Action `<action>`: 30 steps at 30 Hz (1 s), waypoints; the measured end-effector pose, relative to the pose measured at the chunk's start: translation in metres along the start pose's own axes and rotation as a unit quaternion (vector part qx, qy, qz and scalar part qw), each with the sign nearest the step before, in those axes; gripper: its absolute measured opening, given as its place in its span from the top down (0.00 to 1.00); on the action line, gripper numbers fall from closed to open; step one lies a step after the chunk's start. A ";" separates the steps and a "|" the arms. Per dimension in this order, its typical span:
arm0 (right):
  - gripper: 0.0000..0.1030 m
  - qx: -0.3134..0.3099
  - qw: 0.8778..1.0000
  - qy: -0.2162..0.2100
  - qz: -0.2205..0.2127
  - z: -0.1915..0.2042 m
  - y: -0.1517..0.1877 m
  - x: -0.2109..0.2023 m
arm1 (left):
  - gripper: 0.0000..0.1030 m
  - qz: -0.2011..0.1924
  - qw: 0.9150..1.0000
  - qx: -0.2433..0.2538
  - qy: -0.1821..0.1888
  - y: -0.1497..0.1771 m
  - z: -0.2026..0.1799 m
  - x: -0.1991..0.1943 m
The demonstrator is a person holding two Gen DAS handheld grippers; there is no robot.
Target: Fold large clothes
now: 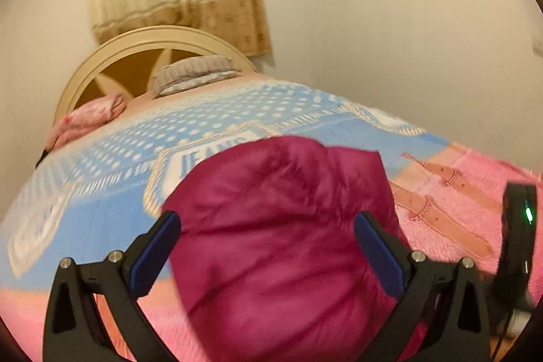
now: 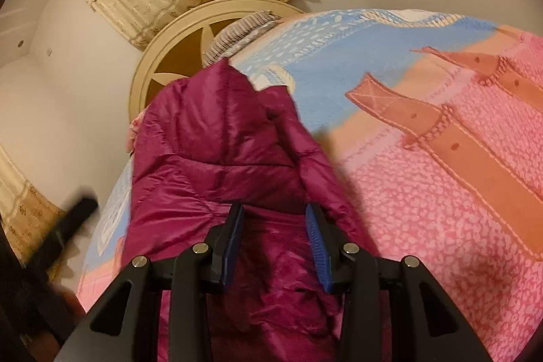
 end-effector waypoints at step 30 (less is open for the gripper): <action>0.61 0.006 1.000 0.007 0.013 -0.012 0.000 0.026 | 0.00 0.147 0.988 0.025 -0.030 0.040 -0.017 0.120</action>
Point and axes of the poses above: each gripper's, at about its wrist camera, not at the fingertips, and x roughly the way its jaws point, z to its left, y to its underside, the point moved 8 cm from there along x, roughly the way its jaws point, and after that the axes turned 4 degrees about x, right-handed, at the moved point
